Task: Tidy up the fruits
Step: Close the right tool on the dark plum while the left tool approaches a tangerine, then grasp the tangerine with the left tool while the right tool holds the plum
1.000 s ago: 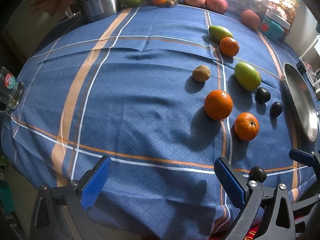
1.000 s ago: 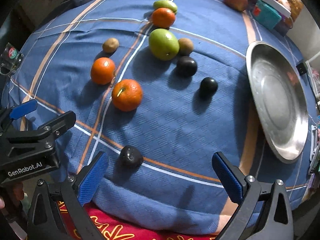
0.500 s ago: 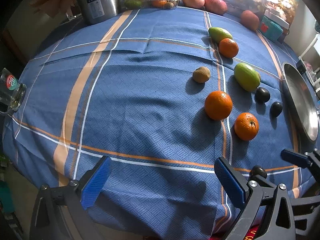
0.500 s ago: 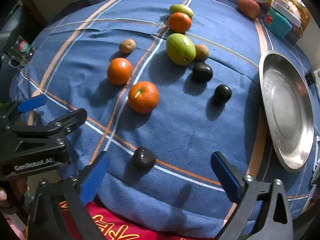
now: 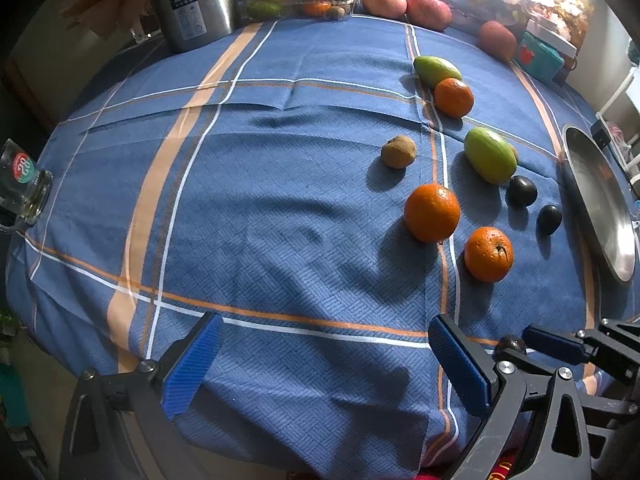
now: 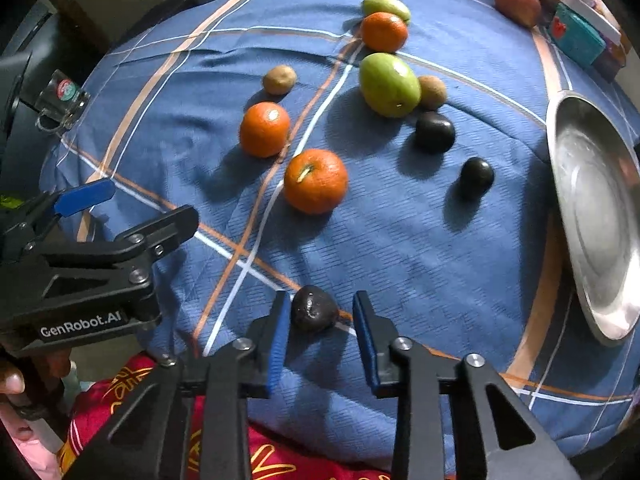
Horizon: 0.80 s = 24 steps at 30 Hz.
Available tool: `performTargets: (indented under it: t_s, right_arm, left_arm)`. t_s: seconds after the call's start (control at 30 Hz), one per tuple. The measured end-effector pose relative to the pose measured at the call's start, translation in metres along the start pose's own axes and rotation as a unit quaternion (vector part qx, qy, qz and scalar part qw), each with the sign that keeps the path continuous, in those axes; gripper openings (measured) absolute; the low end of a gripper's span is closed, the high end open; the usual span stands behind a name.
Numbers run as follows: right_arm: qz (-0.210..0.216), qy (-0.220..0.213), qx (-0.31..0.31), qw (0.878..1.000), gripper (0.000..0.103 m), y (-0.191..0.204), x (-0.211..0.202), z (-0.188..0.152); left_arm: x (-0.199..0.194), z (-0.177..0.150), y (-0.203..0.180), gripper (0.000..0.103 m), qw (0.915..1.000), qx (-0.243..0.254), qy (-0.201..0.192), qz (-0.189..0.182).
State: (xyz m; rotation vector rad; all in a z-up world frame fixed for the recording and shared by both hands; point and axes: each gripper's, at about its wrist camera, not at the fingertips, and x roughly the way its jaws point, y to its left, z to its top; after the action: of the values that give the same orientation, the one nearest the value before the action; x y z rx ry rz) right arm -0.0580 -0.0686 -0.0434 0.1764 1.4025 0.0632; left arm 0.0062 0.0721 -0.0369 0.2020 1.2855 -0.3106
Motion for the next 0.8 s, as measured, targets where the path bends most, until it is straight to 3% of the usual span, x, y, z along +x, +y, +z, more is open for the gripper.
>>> performTargets:
  t_s: [0.23, 0.37, 0.5, 0.7, 0.77, 0.8]
  right_arm:
    - [0.011, -0.006, -0.01, 1.0, 0.024, 0.005, 0.001, 0.003]
    - [0.025, -0.031, 0.005, 0.999, 0.024, -0.002, -0.009, 0.006]
    - [0.013, -0.063, 0.037, 0.997, 0.024, -0.015, -0.021, 0.014]
    - [-0.018, -0.101, 0.081, 0.991, 0.024, -0.038, -0.038, 0.027]
    - [-0.023, -0.111, 0.093, 0.989, 0.024, -0.045, -0.043, 0.032]
    - [-0.022, -0.116, 0.1, 0.988, 0.024, -0.049, -0.045, 0.036]
  left_arm:
    - [-0.005, 0.009, -0.001, 0.103, 0.9998, -0.012, -0.012, -0.007]
    - [-0.012, 0.02, -0.002, 0.103, 0.999, -0.029, -0.031, -0.016]
    - [-0.016, 0.028, -0.009, 0.103, 0.9978, -0.027, -0.06, -0.009]
    - [-0.007, 0.04, -0.033, 0.103, 0.9989, -0.013, -0.021, -0.04]
    - [-0.004, 0.042, -0.043, 0.1, 0.9991, -0.004, -0.012, -0.042]
    - [-0.002, 0.042, -0.046, 0.094, 0.9989, -0.002, -0.008, -0.046]
